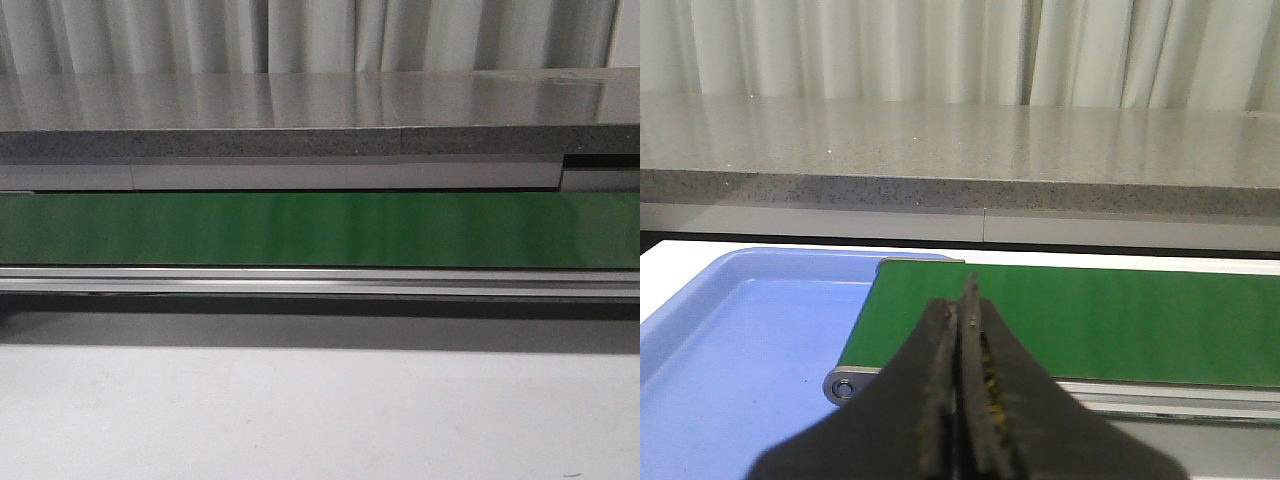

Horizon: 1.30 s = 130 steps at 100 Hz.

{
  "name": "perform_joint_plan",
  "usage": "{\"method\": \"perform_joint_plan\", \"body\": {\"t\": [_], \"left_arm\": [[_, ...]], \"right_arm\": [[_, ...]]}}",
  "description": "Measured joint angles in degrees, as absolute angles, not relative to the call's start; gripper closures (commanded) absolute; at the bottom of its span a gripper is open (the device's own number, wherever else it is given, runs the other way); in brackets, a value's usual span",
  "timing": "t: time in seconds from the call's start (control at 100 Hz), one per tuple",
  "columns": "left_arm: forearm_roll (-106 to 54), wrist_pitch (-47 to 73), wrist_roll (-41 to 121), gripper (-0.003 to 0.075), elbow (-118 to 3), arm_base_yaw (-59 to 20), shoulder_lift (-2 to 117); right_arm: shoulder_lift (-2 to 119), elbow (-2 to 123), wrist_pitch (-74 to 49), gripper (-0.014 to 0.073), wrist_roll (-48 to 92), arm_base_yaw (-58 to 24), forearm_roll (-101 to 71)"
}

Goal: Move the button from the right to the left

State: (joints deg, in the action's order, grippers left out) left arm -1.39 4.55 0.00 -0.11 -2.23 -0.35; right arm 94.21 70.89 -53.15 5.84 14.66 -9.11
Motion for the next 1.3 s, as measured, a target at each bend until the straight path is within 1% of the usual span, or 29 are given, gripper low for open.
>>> {"method": "perform_joint_plan", "body": {"t": [0.08,0.09,0.14,0.16,0.19,0.21,0.22,0.24,0.26,0.29,0.3,0.37,0.53,0.63,0.66,0.69,0.74,0.78,0.79,0.81,0.86,0.88,0.89,0.93,0.96,1.0,1.3], "left_arm": [[-1.39,4.55,0.00,0.0741,-0.11,-2.23,-0.35],[-1.39,4.55,0.00,0.0741,-0.11,-2.23,-0.35],[-1.39,4.55,0.00,0.0741,-0.11,-2.23,-0.35],[-1.39,4.55,0.00,0.0741,-0.11,-2.23,-0.35],[-1.39,4.55,0.00,0.0741,-0.11,-2.23,-0.35],[-1.39,4.55,0.00,0.0741,-0.11,-2.23,-0.35],[-1.39,4.55,0.00,0.0741,-0.11,-2.23,-0.35],[-1.39,4.55,0.00,0.0741,-0.11,-2.23,-0.35],[-1.39,4.55,0.00,0.0741,-0.11,-2.23,-0.35],[-1.39,4.55,0.00,0.0741,-0.11,-2.23,-0.35],[-1.39,4.55,0.00,0.0741,-0.11,-2.23,-0.35],[-1.39,4.55,0.00,0.0741,-0.11,-2.23,-0.35],[-1.39,4.55,0.00,0.0741,-0.11,-2.23,-0.35],[-1.39,4.55,0.00,0.0741,-0.11,-2.23,-0.35],[-1.39,4.55,0.00,0.0741,-0.11,-2.23,-0.35],[-1.39,4.55,0.00,0.0740,-0.11,-2.23,-0.35],[-1.39,4.55,0.00,0.0741,-0.11,-2.23,-0.35],[-1.39,4.55,0.00,0.0741,-0.11,-2.23,-0.35],[-1.39,4.55,0.00,0.0741,-0.11,-2.23,-0.35],[-1.39,4.55,0.00,0.0741,-0.11,-2.23,-0.35],[-1.39,4.55,0.00,0.0741,-0.11,-2.23,-0.35],[-1.39,4.55,0.00,0.0741,-0.11,-2.23,-0.35],[-1.39,4.55,0.00,0.0741,-0.11,-2.23,-0.35],[-1.39,4.55,0.00,0.0741,-0.11,-2.23,-0.35],[-1.39,4.55,0.00,0.0741,-0.11,-2.23,-0.35],[-1.39,4.55,0.00,0.0741,-0.11,-2.23,-0.35],[-1.39,4.55,0.00,0.0741,-0.11,-2.23,-0.35]], "right_arm": [[95.53,70.89,-52.92,0.0410,5.18,14.66,-9.11],[95.79,70.89,-52.94,0.0384,5.18,14.66,-9.11],[96.66,70.89,-52.80,0.0317,5.05,14.66,-9.11],[97.01,70.89,-52.81,0.0263,4.96,14.66,-9.11],[97.26,70.89,-52.57,0.0219,4.96,14.66,-9.11],[97.59,70.89,-52.47,0.0161,4.96,14.66,-9.11],[97.58,70.89,-52.35,0.0161,4.96,14.66,-9.11],[97.74,70.89,-52.16,0.0108,4.96,14.66,-9.11],[97.85,70.89,-51.94,0.0073,4.96,14.66,-9.11],[97.85,70.89,-51.48,0.0043,4.92,14.66,-9.11],[97.85,70.89,-51.50,0.0018,4.92,14.66,-9.11],[97.85,70.89,-51.25,-0.0023,4.92,14.66,-9.11],[97.17,70.89,-51.25,-0.0021,4.83,14.66,-9.11],[93.96,70.89,-51.25,-0.0017,4.83,14.66,-8.99],[92.68,70.89,-51.35,-0.0005,4.83,14.66,-8.90],[91.31,70.89,-51.35,0.0028,4.83,14.66,-8.78],[88.77,70.89,-51.46,0.0109,4.83,14.66,-8.29],[86.51,70.89,-51.46,0.0205,4.83,14.66,-7.98],[85.77,70.78,-51.46,0.0242,4.83,14.66,-7.86],[85.00,70.48,-51.46,0.0280,4.83,14.66,-7.69],[81.86,69.57,-51.36,0.0440,4.83,14.66,-7.18],[81.09,68.99,-51.36,0.0479,4.83,14.66,-7.16],[80.32,68.79,-51.24,0.0517,4.83,14.66,-6.94],[78.01,67.37,-51.10,0.0622,4.83,14.66,-6.65],[76.49,66.27,-50.82,0.0666,4.83,14.66,-6.33],[74.27,64.47,-50.15,0.0655,4.83,14.66,-6.04],[58.78,49.76,-43.13,0.0659,7.81,14.44,-6.21]]}}
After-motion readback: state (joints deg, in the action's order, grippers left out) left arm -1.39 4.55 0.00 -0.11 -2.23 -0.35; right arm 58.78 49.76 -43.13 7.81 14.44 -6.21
